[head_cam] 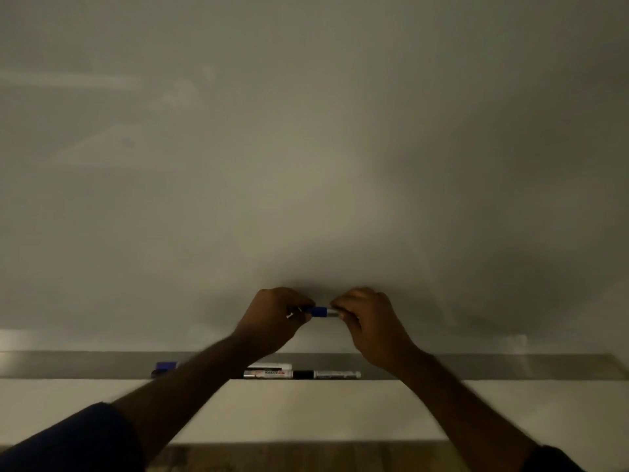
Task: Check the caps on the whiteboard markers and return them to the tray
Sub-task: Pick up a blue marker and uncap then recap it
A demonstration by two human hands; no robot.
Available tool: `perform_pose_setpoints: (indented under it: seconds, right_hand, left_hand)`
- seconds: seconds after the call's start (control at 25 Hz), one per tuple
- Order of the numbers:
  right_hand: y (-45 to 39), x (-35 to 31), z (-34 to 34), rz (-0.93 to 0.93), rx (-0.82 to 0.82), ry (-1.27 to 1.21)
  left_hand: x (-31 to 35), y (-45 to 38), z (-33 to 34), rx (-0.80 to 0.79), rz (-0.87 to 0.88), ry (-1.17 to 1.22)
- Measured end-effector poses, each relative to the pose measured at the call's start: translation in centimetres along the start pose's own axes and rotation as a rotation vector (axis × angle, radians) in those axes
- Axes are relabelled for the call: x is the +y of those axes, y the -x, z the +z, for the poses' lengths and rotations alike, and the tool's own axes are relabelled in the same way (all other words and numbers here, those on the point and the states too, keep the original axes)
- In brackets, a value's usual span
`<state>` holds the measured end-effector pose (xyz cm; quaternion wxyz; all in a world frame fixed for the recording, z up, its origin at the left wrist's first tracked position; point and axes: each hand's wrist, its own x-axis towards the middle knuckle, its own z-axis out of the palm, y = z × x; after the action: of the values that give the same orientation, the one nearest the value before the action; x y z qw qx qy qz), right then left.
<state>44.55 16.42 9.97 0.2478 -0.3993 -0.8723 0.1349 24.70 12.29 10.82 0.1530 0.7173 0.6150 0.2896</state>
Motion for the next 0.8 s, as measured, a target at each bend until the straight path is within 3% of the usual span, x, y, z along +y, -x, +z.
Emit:
perform_pose_setpoints:
  seconds: [0.28, 0.56, 0.8]
  right_hand:
    - [2.9, 3.1, 7.8, 0.215, -0.105, 0.034]
    - [4.1, 3.9, 11.7, 0.343, -0.187, 0.07]
    - [4.4, 4.3, 13.3, 0.293, -0.269, 0.13]
  left_hand:
    - [-4.7, 2.5, 8.9, -0.008, -0.234, -0.025]
    - [-6.2, 3.8, 11.7, -0.115, -0.213, -0.136]
    - [-7.4, 4.3, 12.8, -0.175, -0.254, -0.158]
